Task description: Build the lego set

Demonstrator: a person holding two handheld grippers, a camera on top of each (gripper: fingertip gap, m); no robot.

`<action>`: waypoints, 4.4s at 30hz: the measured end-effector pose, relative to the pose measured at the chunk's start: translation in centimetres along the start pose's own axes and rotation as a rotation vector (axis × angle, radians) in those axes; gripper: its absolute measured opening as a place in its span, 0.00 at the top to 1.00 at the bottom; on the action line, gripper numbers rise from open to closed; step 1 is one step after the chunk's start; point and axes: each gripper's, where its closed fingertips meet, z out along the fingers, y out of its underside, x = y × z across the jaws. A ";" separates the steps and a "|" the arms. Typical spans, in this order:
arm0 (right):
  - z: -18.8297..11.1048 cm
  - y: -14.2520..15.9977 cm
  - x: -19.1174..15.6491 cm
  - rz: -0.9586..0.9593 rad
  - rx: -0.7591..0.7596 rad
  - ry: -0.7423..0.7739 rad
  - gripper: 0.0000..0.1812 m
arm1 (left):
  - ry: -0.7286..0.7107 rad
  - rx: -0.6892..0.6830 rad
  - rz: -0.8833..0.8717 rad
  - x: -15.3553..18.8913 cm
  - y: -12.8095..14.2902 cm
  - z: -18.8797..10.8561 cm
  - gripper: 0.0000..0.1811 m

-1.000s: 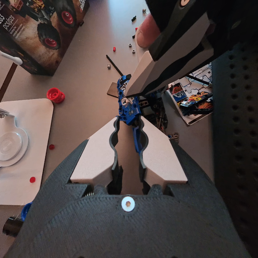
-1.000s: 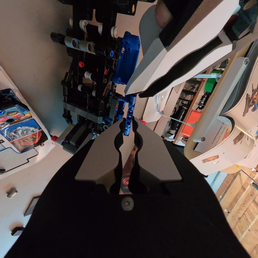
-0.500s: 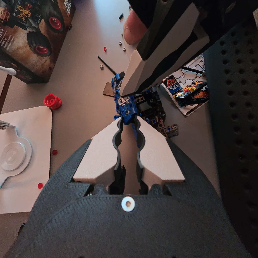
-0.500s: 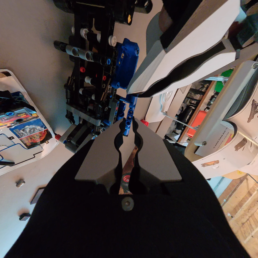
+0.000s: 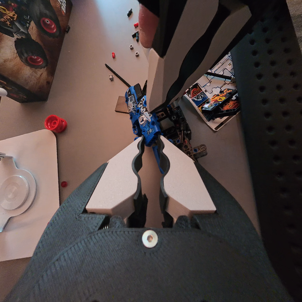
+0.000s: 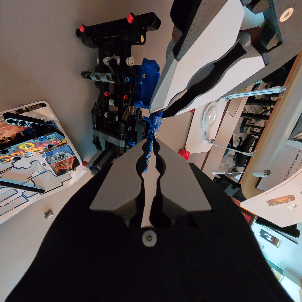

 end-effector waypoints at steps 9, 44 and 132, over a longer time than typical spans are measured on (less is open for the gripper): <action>-0.3 0.9 0.1 0.008 -0.012 -0.014 0.95 | 0.017 0.021 0.012 -0.1 0.0 0.0 0.92; 0.1 0.3 0.6 0.407 0.352 -0.201 0.98 | 0.114 0.178 -0.108 -0.3 -0.2 -0.2 0.94; -0.3 -0.6 -0.2 0.085 0.254 -0.030 0.97 | 0.237 0.215 -0.109 2.3 -0.4 -1.0 0.80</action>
